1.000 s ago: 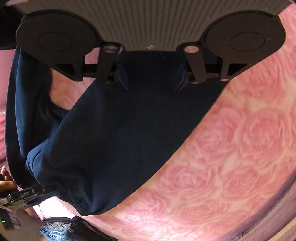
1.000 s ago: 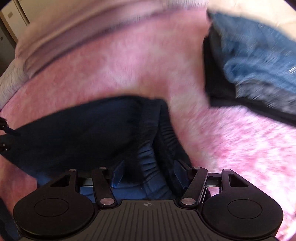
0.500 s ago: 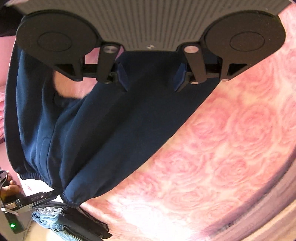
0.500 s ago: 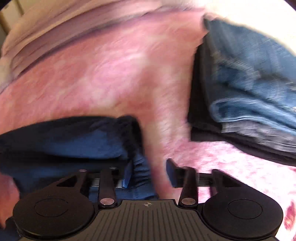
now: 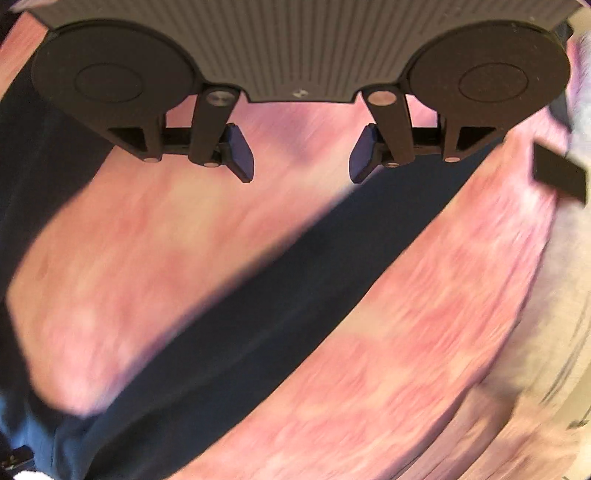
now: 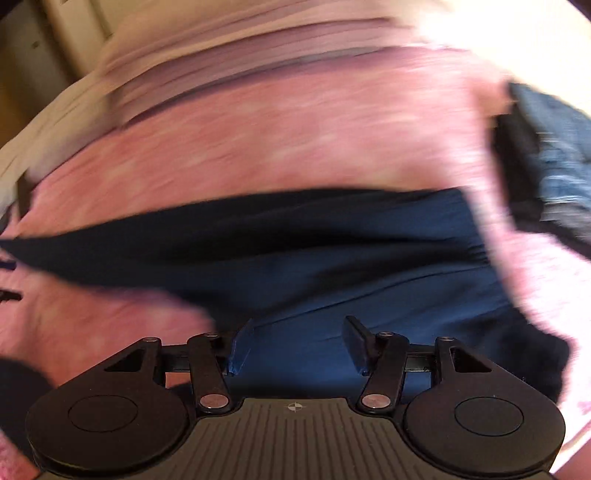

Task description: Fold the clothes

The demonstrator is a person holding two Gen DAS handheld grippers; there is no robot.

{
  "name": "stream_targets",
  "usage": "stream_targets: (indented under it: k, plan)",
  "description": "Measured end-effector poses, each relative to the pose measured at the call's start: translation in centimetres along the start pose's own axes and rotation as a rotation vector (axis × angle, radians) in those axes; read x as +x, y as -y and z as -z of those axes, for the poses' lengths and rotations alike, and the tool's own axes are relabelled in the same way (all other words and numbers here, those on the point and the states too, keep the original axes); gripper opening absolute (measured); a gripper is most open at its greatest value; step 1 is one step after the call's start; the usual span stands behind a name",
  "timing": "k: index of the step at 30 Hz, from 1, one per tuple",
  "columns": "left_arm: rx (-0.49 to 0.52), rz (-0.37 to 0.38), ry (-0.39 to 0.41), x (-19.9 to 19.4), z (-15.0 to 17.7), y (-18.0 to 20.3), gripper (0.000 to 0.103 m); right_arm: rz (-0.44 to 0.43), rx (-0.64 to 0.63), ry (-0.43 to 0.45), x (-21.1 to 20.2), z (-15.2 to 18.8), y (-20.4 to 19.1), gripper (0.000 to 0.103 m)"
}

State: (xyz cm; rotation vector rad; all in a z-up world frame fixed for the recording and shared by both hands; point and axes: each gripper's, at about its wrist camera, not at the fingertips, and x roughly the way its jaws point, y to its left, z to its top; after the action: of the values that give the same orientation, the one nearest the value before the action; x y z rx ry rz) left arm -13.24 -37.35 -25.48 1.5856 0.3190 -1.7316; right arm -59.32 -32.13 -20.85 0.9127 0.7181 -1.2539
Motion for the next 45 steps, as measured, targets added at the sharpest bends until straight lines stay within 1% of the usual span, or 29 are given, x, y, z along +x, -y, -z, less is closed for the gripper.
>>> stream_targets:
  k: [4,7,9,11,12,15,16,17,18,19,20,22,27,29,30,31,32,33,35,36,37,38,39,41,42,44,45]
  plan:
    - [0.0,-0.067,0.02,0.5,4.3,-5.1,0.054,-0.061,-0.073,-0.045,2.6,0.0,-7.0,0.057]
    - [0.02,-0.121,0.045,1.0,6.7,-9.3,0.067,-0.092,-0.183,-0.065,4.4,0.0,-12.5,0.057]
    - [0.064,-0.141,0.06,1.6,7.9,-12.0,0.067,-0.113,-0.282,-0.079,5.7,-0.1,-16.3,0.057]
    - [0.095,-0.132,0.072,2.7,8.7,-14.8,0.074,-0.125,-0.335,-0.085,6.7,0.2,-19.0,0.057]
    - [0.11,-0.109,0.082,3.2,9.0,-15.9,0.076,-0.127,-0.35,-0.087,7.3,0.3,-20.1,0.057]
    - [0.189,-0.021,0.103,5.4,9.8,-18.0,0.075,-0.118,-0.372,-0.098,8.9,0.7,-22.8,0.057]
    - [0.21,0.005,0.095,6.1,9.9,-18.2,0.062,-0.109,-0.377,-0.107,9.2,1.0,-23.4,0.057]
    - [0.227,0.04,0.074,6.7,9.9,-18.3,0.028,-0.1,-0.38,-0.118,9.4,1.5,-24.0,0.057]
    - [0.239,0.065,0.051,7.1,9.9,-18.4,0.012,-0.088,-0.378,-0.129,9.4,1.9,-24.5,0.057]
    - [0.242,0.076,0.042,6.7,10.2,-18.3,0.01,-0.077,-0.372,-0.138,9.1,2.3,-24.9,0.057]
    - [0.245,0.085,0.055,5.7,10.6,-18.0,0.009,-0.068,-0.363,-0.144,8.7,2.6,-25.0,0.057]
    - [0.222,0.125,0.081,2.5,11.5,-17.8,0.008,-0.052,-0.335,-0.156,7.8,3.3,-25.1,0.057]
    - [0.034,0.336,0.134,-8.7,12.4,-21.0,0.007,-0.046,-0.27,-0.175,5.4,4.2,-25.2,0.057]
    - [0.006,0.363,0.13,-10.9,11.5,-23.0,0.006,-0.044,-0.269,-0.169,4.9,4.2,-25.4,0.057]
    - [-0.002,0.358,0.118,-11.1,10.7,-24.0,0.006,-0.044,-0.266,-0.164,4.7,4.1,-25.3,0.057]
    - [-0.016,0.337,0.111,-10.9,10.1,-25.0,0.008,-0.045,-0.261,-0.16,4.5,4.0,-25.3,0.057]
    - [-0.039,0.295,0.11,-10.0,9.5,-25.9,0.012,-0.043,-0.258,-0.157,4.4,3.9,-25.2,0.057]
    - [-0.068,0.245,0.101,-8.8,9.1,-26.6,0.012,-0.039,-0.257,-0.155,4.4,3.9,-24.9,0.057]
    - [-0.139,0.126,0.058,-5.4,8.5,-27.5,0.016,-0.029,-0.254,-0.152,4.4,3.8,-24.5,0.057]
    - [-0.174,0.066,0.037,-3.7,8.2,-27.9,0.016,-0.024,-0.253,-0.151,4.4,3.8,-24.2,0.057]
    - [-0.19,0.027,0.031,-2.5,8.1,-27.7,0.018,-0.02,-0.252,-0.149,4.4,3.7,-24.0,0.057]
    - [-0.182,0.014,0.044,-1.8,8.3,-26.9,0.023,-0.015,-0.251,-0.148,4.4,3.7,-23.8,0.057]
    - [-0.159,0.012,0.059,-1.3,8.6,-25.7,0.027,-0.01,-0.25,-0.146,4.4,3.7,-23.5,0.057]
    - [-0.075,0.035,0.095,-1.0,9.5,-22.7,0.039,-0.001,-0.247,-0.143,4.3,3.6,-23.1,0.057]
    - [-0.018,0.043,0.114,-0.9,10.3,-21.0,0.042,0.003,-0.243,-0.148,4.5,3.6,-22.8,0.057]
    - [0.157,0.037,0.136,-0.7,11.6,-16.6,0.047,0.011,-0.227,-0.172,5.0,3.8,-22.1,0.057]
    - [0.249,0.031,0.135,-0.2,12.3,-14.3,0.048,0.018,-0.219,-0.181,5.3,3.9,-21.8,0.057]
